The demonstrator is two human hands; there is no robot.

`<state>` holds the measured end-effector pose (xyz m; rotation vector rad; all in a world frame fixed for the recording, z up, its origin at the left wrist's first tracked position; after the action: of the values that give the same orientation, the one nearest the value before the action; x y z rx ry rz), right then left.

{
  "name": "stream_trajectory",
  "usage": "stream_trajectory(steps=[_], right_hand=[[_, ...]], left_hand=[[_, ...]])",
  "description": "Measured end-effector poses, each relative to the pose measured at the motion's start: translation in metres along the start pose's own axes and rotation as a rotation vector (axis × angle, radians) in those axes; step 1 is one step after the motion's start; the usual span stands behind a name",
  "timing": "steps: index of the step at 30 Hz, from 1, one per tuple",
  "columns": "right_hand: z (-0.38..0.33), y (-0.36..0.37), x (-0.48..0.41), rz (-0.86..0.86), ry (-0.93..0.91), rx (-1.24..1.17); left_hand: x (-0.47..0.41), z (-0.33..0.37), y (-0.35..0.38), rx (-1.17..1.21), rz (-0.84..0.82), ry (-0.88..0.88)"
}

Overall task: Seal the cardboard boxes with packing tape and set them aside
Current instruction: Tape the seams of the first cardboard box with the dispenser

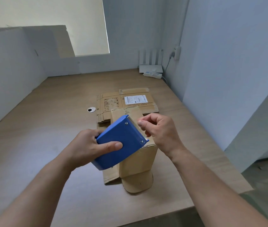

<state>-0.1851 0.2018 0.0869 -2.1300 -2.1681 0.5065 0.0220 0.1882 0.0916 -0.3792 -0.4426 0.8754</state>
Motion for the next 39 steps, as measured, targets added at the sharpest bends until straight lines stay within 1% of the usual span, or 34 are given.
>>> stream_trajectory(steps=[2, 5, 7, 9, 10, 13, 16, 22, 27, 32, 35, 36, 37, 38, 39], right_hand=[[0.004, -0.002, 0.002, 0.009, 0.070, -0.067], [0.009, -0.004, 0.007, -0.017, 0.096, -0.063], [0.020, -0.026, 0.010, 0.079, 0.115, -0.087], [0.038, -0.058, 0.015, 0.221, 0.160, -0.088], [0.047, -0.067, 0.018, 0.251, 0.193, -0.076], [0.075, -0.062, 0.020, 0.222, 0.298, -0.059], [0.095, -0.049, 0.021, 0.205, 0.371, -0.070], [0.115, -0.042, 0.023, 0.201, 0.453, -0.096], [0.124, -0.036, 0.023, 0.202, 0.522, -0.104], [0.130, -0.015, 0.018, 0.113, 0.615, -0.190], [0.131, -0.004, 0.018, 0.063, 0.668, -0.256], [0.129, -0.004, 0.018, 0.055, 0.682, -0.228], [0.127, -0.006, 0.018, 0.056, 0.697, -0.146], [0.126, -0.010, 0.018, 0.048, 0.726, 0.001], [0.127, -0.016, 0.018, 0.024, 0.774, 0.211]], left_hand=[[-0.003, 0.005, -0.002, -0.013, -0.031, -0.030], [-0.002, 0.005, -0.011, -0.041, -0.101, -0.066], [0.008, -0.004, -0.026, -0.041, -0.118, -0.111], [0.023, -0.019, -0.047, -0.054, -0.105, -0.189], [0.030, -0.026, -0.056, -0.071, -0.102, -0.241], [0.032, -0.040, -0.062, -0.164, -0.143, -0.398], [0.025, -0.046, -0.055, -0.247, -0.154, -0.491], [0.016, -0.054, -0.051, -0.306, -0.197, -0.560], [0.002, -0.064, -0.050, -0.355, -0.152, -0.604], [-0.016, -0.085, -0.041, -0.470, -0.121, -0.719], [-0.024, -0.092, -0.035, -0.461, -0.133, -0.748], [-0.027, -0.092, -0.033, -0.459, -0.137, -0.748], [-0.029, -0.091, -0.032, -0.459, -0.141, -0.747], [-0.031, -0.090, -0.032, -0.460, -0.142, -0.745], [-0.032, -0.088, -0.032, -0.467, -0.142, -0.743]])
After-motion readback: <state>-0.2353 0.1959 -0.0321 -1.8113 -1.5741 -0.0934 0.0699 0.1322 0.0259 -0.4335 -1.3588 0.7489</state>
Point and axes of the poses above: each hand's wrist, its own x-axis away from the middle knuckle, its own y-axis out of the palm, z = x × y, the point moved 4 cm from there along -x, towards the middle knuckle, and after that the axes turned 12 degrees about -z, right-handed, at the moved point
